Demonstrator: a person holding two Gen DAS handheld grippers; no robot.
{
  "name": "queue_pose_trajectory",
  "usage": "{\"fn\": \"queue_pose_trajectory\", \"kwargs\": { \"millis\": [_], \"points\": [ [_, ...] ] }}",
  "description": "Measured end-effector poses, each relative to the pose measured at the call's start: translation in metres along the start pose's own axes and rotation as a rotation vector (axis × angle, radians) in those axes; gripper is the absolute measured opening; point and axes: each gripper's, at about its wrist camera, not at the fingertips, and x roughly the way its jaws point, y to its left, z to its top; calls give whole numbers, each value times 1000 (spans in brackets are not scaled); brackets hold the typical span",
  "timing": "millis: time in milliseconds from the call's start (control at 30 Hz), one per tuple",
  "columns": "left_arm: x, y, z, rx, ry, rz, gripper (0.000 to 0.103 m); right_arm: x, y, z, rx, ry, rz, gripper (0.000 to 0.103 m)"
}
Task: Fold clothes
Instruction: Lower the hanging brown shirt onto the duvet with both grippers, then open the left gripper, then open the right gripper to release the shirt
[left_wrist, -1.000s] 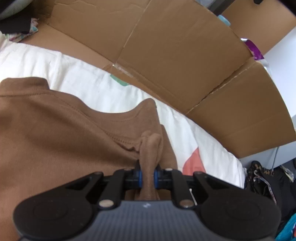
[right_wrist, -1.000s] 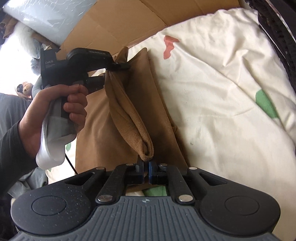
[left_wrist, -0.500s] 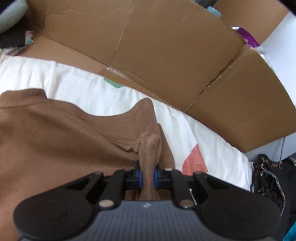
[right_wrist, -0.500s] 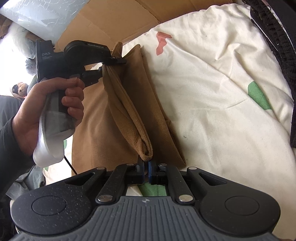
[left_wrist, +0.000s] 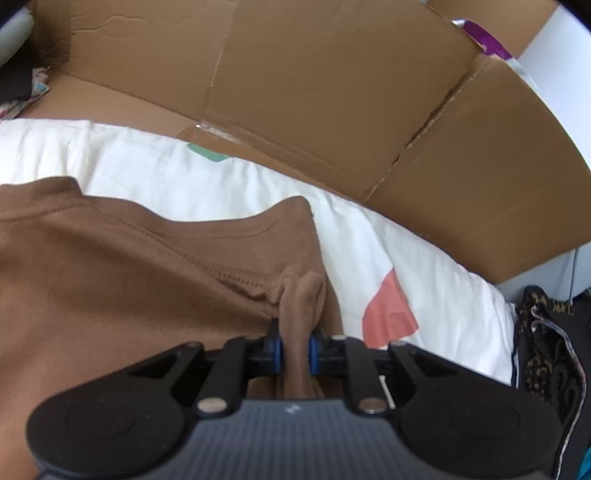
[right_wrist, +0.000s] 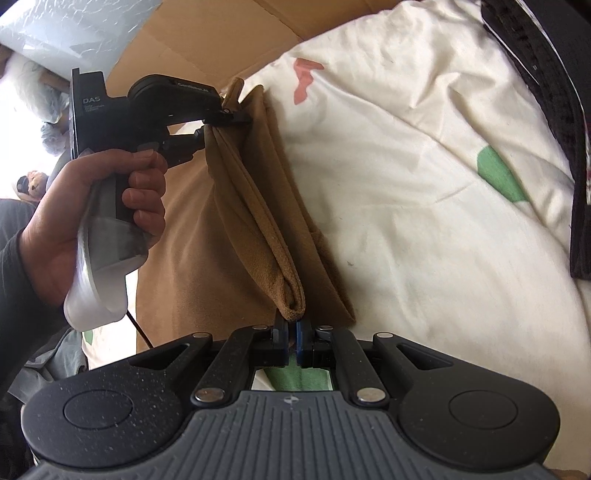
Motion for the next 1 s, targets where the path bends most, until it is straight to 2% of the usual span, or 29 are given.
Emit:
{"fn": "queue_pose_trajectory", "kwargs": {
  "millis": [167,333,433,467,500,533,567,600,800,933,1000],
  "points": [
    [-2,2,5,-17,10,-53,32,2,-2,-2,-4,4,-6,1],
    [-14,9,12,-63,-18,-142,33,4,-5,-5,-2,6,-10,1],
    [-31,15,16,-63,-85,-166,33,5,-8,-5,6,9,-9,1],
    [-37,16,18,-43,-104,-160,32,5,-9,-5,9,9,-8,1],
    [-41,18,19,-29,-112,-156,26,6,-10,-5,12,10,-7,1],
    [-42,22,20,-28,-97,-153,21,6,-10,-5,14,11,-7,1],
    [-43,25,21,-28,-81,-150,9,6,-10,-4,16,12,-6,1],
    [-43,28,21,-23,-64,-146,7,6,-10,-4,17,13,-6,1],
    [-44,25,1,106,38,-151,7,3,-11,-3,31,24,-16,2],
    [-39,12,-16,188,56,-171,7,-5,-9,-2,10,32,-48,6],
    [-31,7,-18,208,58,-164,7,-12,-8,-3,-1,19,-60,19]
  ]
}}
